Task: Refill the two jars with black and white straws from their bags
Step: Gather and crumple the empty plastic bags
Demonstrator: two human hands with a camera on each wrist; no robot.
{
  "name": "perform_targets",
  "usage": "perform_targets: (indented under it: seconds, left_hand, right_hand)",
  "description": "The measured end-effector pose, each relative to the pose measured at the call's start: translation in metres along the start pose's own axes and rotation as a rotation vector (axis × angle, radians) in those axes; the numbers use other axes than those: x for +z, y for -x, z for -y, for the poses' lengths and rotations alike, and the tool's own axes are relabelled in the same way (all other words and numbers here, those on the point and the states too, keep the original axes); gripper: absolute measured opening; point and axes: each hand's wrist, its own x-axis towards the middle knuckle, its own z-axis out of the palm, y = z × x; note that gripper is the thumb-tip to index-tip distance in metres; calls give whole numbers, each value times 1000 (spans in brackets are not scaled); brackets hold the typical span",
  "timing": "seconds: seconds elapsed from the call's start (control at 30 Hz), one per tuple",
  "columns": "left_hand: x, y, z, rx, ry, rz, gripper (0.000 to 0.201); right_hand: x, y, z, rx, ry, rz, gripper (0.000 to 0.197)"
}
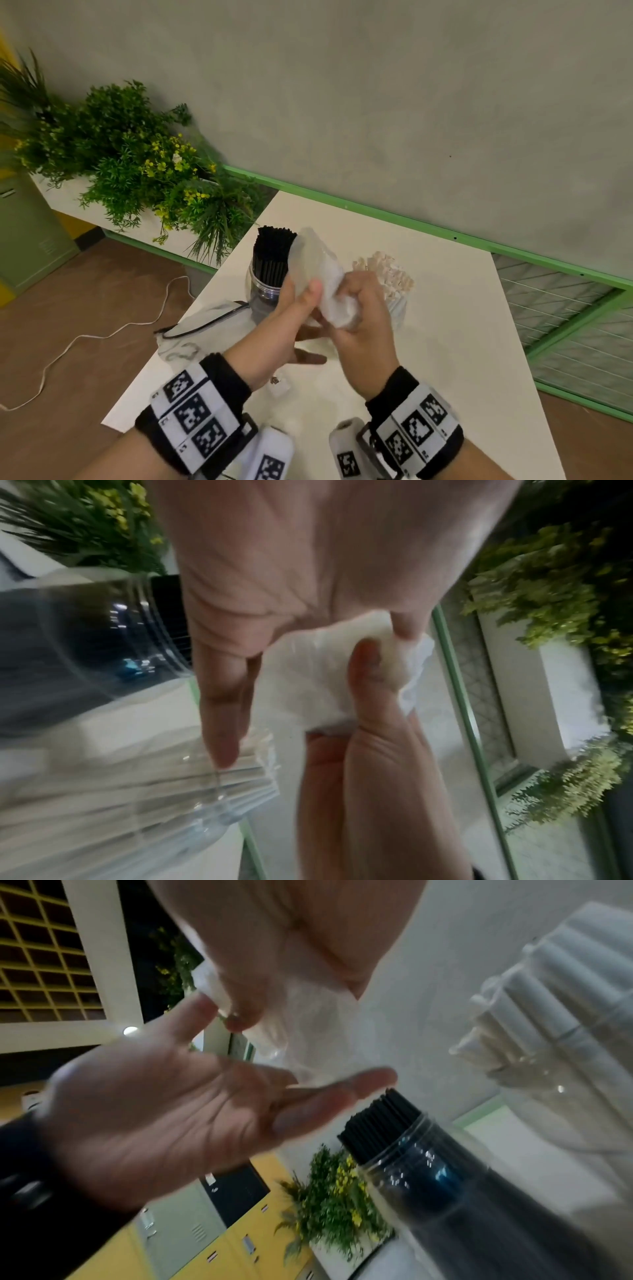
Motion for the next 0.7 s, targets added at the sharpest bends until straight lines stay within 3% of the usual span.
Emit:
perform_targets:
  seconds: [0.1,0.2,0.3,0.4,0.47,0.53,0.63,0.7]
  left_hand:
    - [6,-4,-11,67,107,-89,76]
    - [7,-9,-16,83,145,-132,53]
    - [3,-17,-14,55,214,-229,52]
    - [-7,-23,-11,97,213,-355,54]
    - [-10,-23,-9,125,158,-331,50]
    - [-9,-20,-9,127,107,-284,43]
    - [-9,-17,-10,114,71,-223,35]
    - [-8,-16,-12,120,72,-172,36]
  right_hand:
    - [3,9,7,209,-223,118,23]
    - [-2,4,10,284,-248,186,42]
    - [-6,2,14,164,-120,209,53]
    - [-11,5,8,-123,298,173,68]
    - [-14,5,6,-214,436,263,61]
    - [-15,2,4,-197,418,321,46]
    - [-15,2,3,-51,194,353,26]
    - [-15,2,5,124,-36,389,23]
